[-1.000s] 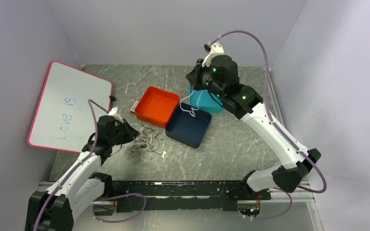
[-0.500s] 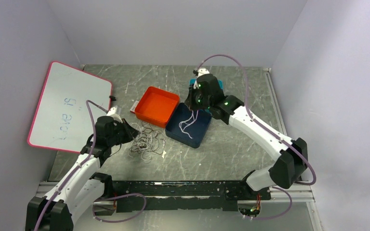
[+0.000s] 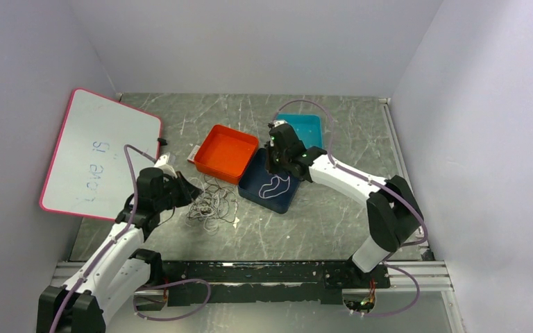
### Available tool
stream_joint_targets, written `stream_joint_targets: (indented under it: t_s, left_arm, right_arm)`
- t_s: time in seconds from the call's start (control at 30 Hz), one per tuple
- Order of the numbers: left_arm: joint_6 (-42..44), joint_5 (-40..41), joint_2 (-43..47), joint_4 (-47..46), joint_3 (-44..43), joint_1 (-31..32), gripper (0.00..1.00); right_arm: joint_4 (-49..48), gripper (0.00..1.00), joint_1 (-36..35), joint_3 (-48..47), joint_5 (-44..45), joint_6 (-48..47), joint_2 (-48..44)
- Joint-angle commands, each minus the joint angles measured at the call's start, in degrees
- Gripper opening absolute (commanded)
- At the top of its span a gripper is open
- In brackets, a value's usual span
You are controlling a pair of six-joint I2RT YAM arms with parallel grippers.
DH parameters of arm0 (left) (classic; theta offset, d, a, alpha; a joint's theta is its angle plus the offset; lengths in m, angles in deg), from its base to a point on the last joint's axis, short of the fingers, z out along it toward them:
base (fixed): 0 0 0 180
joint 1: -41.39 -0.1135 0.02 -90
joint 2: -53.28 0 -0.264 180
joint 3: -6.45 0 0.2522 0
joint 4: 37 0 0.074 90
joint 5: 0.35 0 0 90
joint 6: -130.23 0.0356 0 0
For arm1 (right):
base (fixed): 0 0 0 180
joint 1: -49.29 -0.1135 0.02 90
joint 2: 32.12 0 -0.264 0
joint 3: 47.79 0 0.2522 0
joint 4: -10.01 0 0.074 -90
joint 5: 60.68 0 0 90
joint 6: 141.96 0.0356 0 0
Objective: Untangle the cables
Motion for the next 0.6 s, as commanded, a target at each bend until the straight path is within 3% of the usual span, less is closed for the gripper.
stream_joint_targets:
  t_s: [0.0,0.23,0.43,0.57]
  left_arm:
    - [0.60,-1.06,1.14,0.43,-1.44,0.25,0.11]
    - [0.60,-1.21,1.18,-0.22,-1.21,0.25,0.10]
    - [1.09,-1.45,0.64,-0.40,-1.37,0.29,0.11]
    - [0.89,-1.41,1.19,-0.48,-1.19,0.26,0.11]
  right_arm:
    - [-2.64,0.05,0.30,0.39,-0.10,-0.82,1.95]
    - [4.34,0.09,0.31,-2.89,1.07,-2.05,7.04]
    - [6.77,0.34,0.22,-4.69,0.91,-2.39,5.33]
    - [9.28,0.38,0.20,-7.52,1.86,-2.87,2.56]
